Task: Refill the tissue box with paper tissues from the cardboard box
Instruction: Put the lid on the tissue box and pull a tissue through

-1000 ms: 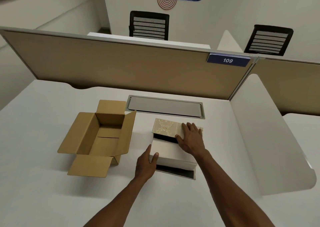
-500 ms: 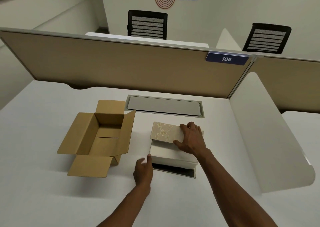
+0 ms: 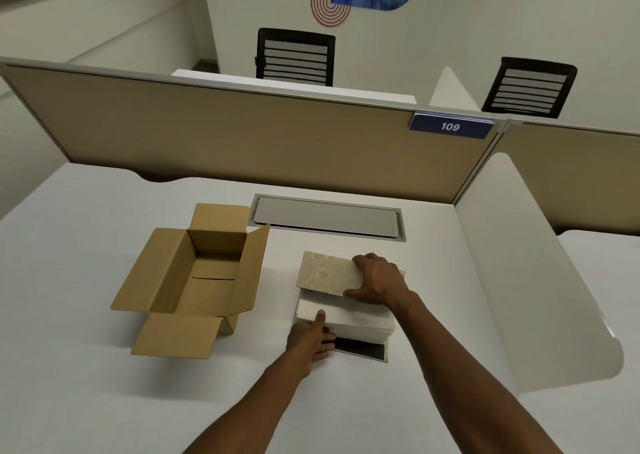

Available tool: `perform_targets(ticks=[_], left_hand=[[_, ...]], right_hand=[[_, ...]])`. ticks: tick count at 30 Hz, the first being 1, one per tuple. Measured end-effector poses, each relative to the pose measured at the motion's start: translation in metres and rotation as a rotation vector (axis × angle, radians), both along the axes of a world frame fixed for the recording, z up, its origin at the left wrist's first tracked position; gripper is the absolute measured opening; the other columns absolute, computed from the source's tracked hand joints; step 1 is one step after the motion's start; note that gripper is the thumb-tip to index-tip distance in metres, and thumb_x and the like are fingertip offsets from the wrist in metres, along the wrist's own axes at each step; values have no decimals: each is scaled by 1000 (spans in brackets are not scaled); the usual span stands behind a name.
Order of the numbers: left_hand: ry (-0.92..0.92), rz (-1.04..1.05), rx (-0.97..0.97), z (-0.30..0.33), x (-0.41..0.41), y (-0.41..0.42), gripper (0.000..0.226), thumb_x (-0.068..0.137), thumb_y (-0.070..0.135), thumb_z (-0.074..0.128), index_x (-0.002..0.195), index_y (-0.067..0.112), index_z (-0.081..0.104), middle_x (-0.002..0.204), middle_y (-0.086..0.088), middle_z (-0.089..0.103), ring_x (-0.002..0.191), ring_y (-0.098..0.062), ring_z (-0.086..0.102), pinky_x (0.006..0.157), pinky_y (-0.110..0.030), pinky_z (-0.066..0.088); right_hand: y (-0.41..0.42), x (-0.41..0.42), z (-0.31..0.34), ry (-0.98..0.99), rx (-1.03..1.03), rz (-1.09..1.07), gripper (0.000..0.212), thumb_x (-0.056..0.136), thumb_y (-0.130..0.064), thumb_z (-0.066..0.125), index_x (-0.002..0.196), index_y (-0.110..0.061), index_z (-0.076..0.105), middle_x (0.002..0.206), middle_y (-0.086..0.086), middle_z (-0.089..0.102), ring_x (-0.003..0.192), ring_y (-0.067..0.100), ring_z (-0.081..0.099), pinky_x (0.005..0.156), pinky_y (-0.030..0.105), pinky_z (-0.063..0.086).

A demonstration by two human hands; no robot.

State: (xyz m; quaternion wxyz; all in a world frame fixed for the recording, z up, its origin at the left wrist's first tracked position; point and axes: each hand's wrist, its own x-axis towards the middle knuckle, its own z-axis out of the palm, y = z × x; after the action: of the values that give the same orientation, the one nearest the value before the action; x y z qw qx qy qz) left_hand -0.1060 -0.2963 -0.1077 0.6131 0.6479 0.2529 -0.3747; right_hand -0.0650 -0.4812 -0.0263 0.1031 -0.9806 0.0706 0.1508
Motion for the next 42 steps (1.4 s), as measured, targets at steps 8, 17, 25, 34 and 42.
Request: perform_targets(ticks=[8,17,25,34,42], left_hand=[[-35,-19,20,1,3,2,47,96,52,54,102,7,67,96,-11,78,82,-25,77,76,-37,63],[-77,-16,32,-1,-2,5,44,96,50,55,100,9,70,90,-5,79,76,-19,77,66,-29,59],[-60,56,-127,-12,-10,11,47,101,46,47,104,5,70,95,-11,79,86,-20,77,72,-29,57],[-163,23,37,-17,-11,15,40,88,49,68,93,10,73,79,-5,79,70,-22,77,69,-33,64],[-240,87,153,-8,-14,-8,36,90,46,66,79,12,71,70,-1,76,55,-15,73,64,-31,62]], right_hand=[[10,4,-5,57,126,33,78,73,-58,80,134,-21,46,129,10,63,111,27,59,91,38,51],[16,5,-13,90,155,9,79,72,-72,74,125,-16,59,120,7,68,104,24,63,84,33,49],[16,9,-14,122,146,-17,87,73,-78,68,130,-12,60,126,11,67,111,28,62,80,29,40],[16,12,-12,143,156,-17,85,74,-76,69,130,-12,61,120,11,68,96,23,58,76,30,39],[16,14,-9,153,139,15,81,77,-73,69,129,-13,59,122,10,66,105,25,60,78,30,39]])
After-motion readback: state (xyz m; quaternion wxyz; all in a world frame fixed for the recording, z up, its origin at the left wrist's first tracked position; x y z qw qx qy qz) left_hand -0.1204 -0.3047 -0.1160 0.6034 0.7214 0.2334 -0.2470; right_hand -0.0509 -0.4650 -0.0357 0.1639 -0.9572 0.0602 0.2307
